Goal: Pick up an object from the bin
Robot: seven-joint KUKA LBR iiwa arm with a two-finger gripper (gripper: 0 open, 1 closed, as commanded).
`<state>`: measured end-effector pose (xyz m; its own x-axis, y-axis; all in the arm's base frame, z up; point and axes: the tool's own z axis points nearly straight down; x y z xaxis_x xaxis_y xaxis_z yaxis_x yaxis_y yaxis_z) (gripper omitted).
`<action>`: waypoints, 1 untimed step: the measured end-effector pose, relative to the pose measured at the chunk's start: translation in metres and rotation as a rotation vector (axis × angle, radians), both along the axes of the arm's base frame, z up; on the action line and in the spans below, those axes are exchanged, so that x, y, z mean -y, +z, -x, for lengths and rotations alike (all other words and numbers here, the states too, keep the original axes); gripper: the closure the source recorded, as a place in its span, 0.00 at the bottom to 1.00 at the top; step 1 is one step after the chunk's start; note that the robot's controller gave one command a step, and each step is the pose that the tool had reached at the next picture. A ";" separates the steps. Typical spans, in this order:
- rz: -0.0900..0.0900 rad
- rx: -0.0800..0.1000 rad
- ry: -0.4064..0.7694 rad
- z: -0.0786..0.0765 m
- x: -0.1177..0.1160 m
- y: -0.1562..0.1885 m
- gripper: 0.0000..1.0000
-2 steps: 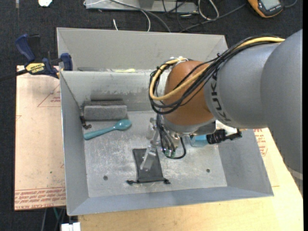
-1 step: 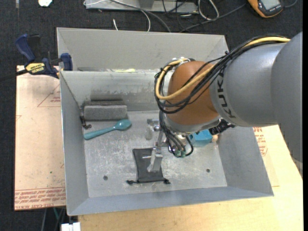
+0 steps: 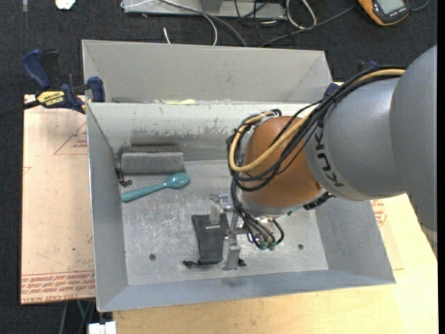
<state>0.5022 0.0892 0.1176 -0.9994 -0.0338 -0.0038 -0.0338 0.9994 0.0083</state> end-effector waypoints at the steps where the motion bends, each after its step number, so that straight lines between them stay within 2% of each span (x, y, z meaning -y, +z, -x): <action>1: -0.001 0.002 -0.029 -0.011 0.014 -0.044 0.00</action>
Offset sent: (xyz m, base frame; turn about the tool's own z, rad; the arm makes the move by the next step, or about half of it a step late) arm -0.0128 -0.0013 -0.0423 0.1609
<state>0.5133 0.0753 0.0740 -1.0000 -0.0047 -0.0057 -0.0048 0.9999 0.0089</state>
